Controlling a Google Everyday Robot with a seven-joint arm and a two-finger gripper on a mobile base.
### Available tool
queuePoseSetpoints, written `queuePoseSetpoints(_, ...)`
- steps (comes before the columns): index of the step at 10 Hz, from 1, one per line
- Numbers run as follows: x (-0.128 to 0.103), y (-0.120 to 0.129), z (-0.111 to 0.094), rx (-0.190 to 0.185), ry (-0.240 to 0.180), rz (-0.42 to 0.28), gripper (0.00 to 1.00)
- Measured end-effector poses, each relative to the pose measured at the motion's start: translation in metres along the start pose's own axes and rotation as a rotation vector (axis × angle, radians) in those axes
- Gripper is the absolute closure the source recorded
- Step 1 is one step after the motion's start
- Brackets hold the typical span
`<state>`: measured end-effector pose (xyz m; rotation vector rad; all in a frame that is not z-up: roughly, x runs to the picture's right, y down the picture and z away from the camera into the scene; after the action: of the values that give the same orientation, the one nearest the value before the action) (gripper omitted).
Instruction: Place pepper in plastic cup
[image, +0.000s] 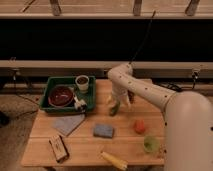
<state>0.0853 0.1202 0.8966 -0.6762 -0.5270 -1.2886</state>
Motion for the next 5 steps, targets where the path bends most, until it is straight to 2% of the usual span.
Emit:
queuePoseSetpoints(4, 0.0071, -0.0039, 0.011, -0.023, -0.006, 0.017, 0.2)
queuePoseSetpoints(5, 0.0089, -0.0036, 0.0129, -0.027, -0.009, 0.021, 0.24)
